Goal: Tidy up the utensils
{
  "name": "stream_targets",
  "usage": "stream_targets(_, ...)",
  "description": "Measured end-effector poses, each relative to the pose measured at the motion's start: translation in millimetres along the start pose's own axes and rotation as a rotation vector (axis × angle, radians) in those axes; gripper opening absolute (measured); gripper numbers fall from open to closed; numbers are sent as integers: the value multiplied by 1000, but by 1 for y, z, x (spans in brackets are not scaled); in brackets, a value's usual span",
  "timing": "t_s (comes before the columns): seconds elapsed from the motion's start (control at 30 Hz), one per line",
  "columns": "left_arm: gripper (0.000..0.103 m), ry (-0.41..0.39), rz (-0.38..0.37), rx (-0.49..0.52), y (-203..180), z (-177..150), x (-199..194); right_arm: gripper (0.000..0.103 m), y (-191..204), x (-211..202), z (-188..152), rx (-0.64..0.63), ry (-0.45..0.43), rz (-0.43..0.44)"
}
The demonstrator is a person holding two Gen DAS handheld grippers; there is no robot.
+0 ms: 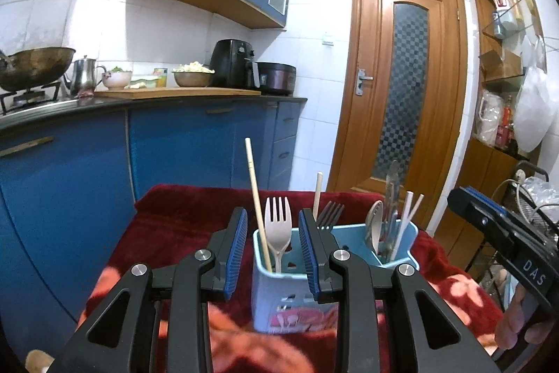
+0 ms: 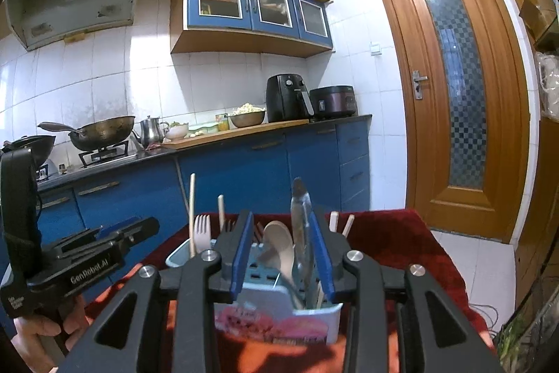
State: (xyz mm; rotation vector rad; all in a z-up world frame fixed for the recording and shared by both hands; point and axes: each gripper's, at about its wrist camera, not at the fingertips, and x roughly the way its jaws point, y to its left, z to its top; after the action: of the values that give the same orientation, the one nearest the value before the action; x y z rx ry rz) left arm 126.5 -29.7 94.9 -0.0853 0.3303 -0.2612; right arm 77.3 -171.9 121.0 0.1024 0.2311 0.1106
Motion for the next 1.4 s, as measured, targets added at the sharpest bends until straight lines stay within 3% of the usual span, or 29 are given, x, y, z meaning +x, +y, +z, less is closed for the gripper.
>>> stream_targets(0.57,31,38,11,21,-3,-22,-78,36,14,-75,-31,37,108,-6)
stream_targets(0.83,31,75,17,24,-8,-54,-106,44,18,-103,-66,32,142,-23)
stream_targets(0.97,46,137,31,-13,-2,-74,-105,48,16,-109,-88,44,173,-28)
stream_targets(1.03,49,156,52,-16,1,-83,-102,52,14,-111,-99,53,187,-32)
stream_targets(1.13,57,176,74,-28,7,-96,-100,67,11,-112,-111,64,198,-40)
stream_targets(1.2,72,182,74,-35,11,-102,-100,77,9,-113,-115,73,195,-40)
stream_targets(1.3,79,175,68,-26,12,-111,-99,102,8,-113,-119,72,184,-55)
stream_targets(1.4,82,161,89,23,7,-119,-99,103,9,-113,-122,47,166,-73)
